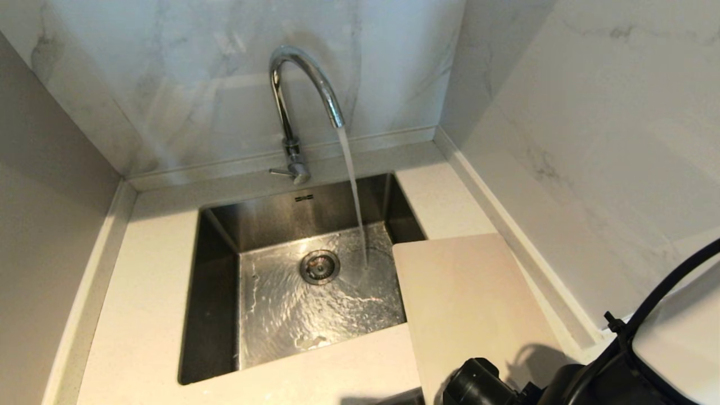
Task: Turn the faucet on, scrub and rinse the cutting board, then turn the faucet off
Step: Pick up the cutting board
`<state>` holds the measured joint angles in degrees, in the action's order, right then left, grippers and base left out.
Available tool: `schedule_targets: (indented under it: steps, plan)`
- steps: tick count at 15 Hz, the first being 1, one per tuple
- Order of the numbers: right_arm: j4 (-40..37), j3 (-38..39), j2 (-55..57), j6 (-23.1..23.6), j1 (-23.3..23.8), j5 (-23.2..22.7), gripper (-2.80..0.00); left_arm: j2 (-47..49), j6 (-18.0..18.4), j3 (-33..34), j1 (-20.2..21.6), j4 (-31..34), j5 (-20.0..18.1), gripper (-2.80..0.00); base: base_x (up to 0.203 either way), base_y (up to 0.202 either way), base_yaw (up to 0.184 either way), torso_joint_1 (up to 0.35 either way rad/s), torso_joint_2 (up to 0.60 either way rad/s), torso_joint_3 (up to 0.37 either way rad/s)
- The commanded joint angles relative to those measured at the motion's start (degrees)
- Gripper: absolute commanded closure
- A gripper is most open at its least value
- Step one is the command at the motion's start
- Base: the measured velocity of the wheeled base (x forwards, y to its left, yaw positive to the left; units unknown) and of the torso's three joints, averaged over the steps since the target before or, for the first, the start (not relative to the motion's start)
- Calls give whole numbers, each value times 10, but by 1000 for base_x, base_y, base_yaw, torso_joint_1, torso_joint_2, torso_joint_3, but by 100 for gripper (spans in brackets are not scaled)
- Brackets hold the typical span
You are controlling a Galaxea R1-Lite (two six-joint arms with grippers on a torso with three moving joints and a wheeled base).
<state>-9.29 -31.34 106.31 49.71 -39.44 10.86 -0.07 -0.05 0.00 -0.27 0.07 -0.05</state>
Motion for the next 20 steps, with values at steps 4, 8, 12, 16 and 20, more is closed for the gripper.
schedule_targets:
  steps: [4, 8, 12, 16, 20]
  plan:
    - [30, 24, -2, 3, -3, -1, -280, 0, 0, 0, 0, -1, 0, 0, 0, 0, 0, 0, 0, 0]
    - [70, 56, 3, 2, -8, 0, -280, 0, 0, 0, 0, 0, 0, 0, 0, 0, 0, 0, 0, 0]
    - [84, 54, 10, 1, -8, 0, -280, 0, 0, 0, 0, 0, 0, 0, 0, 0, 0, 0, 0, 0]
    - [136, 73, 23, 0, -8, 0, -280, 0, 0, 0, 0, 0, 0, 0, 0, 0, 0, 0, 0, 0]
    - [187, 95, 40, -3, -8, 0, -280, 0, 0, 0, 0, 0, 0, 0, 0, 0, 0, 0, 0, 0]
